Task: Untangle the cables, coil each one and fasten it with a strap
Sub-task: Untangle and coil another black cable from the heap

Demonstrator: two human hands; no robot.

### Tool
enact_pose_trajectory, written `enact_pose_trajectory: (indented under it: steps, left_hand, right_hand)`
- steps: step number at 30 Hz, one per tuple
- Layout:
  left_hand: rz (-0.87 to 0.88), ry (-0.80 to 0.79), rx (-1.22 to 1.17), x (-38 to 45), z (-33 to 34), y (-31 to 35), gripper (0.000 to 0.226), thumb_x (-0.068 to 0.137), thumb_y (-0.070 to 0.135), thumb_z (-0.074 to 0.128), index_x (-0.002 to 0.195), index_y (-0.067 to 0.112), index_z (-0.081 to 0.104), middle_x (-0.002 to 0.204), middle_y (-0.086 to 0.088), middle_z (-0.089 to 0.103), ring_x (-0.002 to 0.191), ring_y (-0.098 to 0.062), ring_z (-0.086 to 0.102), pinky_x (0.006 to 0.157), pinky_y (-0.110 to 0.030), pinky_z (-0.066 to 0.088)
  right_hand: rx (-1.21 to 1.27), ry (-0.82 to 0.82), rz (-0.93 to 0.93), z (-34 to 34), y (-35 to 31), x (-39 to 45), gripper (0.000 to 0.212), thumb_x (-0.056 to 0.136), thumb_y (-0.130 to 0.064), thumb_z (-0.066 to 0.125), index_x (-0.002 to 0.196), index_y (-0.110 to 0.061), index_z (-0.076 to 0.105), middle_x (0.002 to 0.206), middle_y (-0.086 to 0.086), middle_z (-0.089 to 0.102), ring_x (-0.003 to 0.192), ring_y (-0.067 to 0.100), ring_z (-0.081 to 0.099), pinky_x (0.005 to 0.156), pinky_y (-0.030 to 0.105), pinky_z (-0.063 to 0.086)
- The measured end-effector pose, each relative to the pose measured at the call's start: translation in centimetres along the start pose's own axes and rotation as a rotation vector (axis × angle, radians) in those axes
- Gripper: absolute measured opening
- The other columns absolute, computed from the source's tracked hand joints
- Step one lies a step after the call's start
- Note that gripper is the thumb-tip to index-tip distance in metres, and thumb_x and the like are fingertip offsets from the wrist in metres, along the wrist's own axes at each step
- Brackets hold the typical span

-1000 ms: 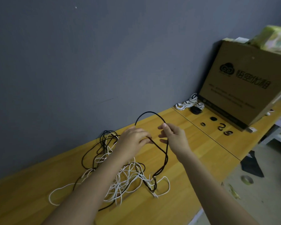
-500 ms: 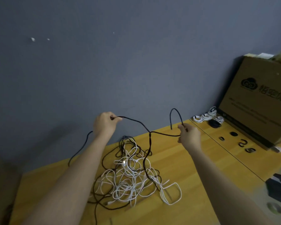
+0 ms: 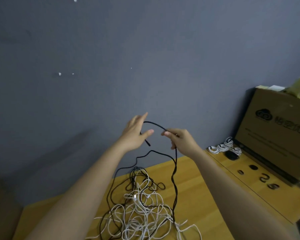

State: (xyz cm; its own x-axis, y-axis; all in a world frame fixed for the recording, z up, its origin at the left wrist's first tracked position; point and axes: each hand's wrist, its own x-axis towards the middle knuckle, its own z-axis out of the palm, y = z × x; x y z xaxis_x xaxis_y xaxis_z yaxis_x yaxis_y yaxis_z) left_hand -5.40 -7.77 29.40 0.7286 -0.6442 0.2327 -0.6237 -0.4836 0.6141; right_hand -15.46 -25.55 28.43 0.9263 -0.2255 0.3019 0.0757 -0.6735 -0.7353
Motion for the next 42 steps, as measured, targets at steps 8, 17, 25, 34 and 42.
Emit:
enact_pose_trajectory:
  steps: [8, 17, 25, 34, 42]
  left_hand:
    - [0.01, 0.07, -0.584, 1.1, -0.5, 1.9, 0.035, 0.1, 0.037, 0.043, 0.073, 0.018, 0.052, 0.059, 0.006, 0.031, 0.046, -0.005, 0.033, 0.053, -0.022, 0.039]
    - [0.023, -0.14, -1.111, 1.0, 0.8, 5.4, 0.03, 0.106, 0.023, 0.028, 0.108, 0.018, 0.058, 0.068, 0.005, 0.045, 0.049, -0.006, 0.031, 0.046, -0.017, 0.027]
    - [-0.241, -0.005, -1.205, -0.3, 4.9, 3.0, 0.035, 0.105, 0.034, 0.029, 0.081, 0.017, 0.047, 0.051, 0.006, 0.026, 0.039, -0.005, 0.02, 0.036, -0.016, 0.018]
    - [-0.215, -0.028, -0.899, -3.8, 11.4, -1.3, 0.019, 0.106, 0.019, 0.025, 0.092, 0.023, 0.037, 0.081, -0.003, 0.054, 0.064, -0.014, 0.055, 0.058, -0.026, 0.047]
    - [0.048, -0.5, 0.164, -8.6, 12.9, -4.3, 0.019, 0.104, 0.032, 0.031, 0.101, 0.016, 0.041, 0.069, -0.003, 0.05, 0.065, -0.026, 0.051, 0.052, -0.034, 0.033]
  right_hand:
    - [0.205, 0.471, -0.026, -2.6, -0.4, -0.2, 0.019, 0.099, -0.025, 0.049, 0.097, -0.015, 0.066, 0.055, -0.013, 0.049, 0.053, 0.005, 0.042, 0.051, 0.016, 0.036]
    - [0.231, 0.161, 0.217, 4.4, 4.7, -2.9, 0.027, 0.104, -0.025, 0.032, 0.102, -0.015, 0.057, 0.072, 0.002, 0.055, 0.068, 0.015, 0.053, 0.068, 0.03, 0.044]
    - [-0.046, -0.03, 0.153, 10.3, 6.1, -7.6, 0.027, 0.103, -0.032, 0.039, 0.103, -0.015, 0.06, 0.061, -0.002, 0.055, 0.052, 0.015, 0.048, 0.052, 0.032, 0.033]
    - [-0.544, -0.149, -0.3, 13.3, 8.2, -12.2, 0.037, 0.1, -0.032, 0.036, 0.103, -0.007, 0.062, 0.076, 0.013, 0.063, 0.068, 0.033, 0.057, 0.054, 0.034, 0.039]
    - [-0.306, 0.107, -0.248, 12.9, 10.6, -14.9, 0.021, 0.094, -0.018, 0.052, 0.104, -0.007, 0.066, 0.085, 0.006, 0.06, 0.081, 0.02, 0.048, 0.066, 0.032, 0.039]
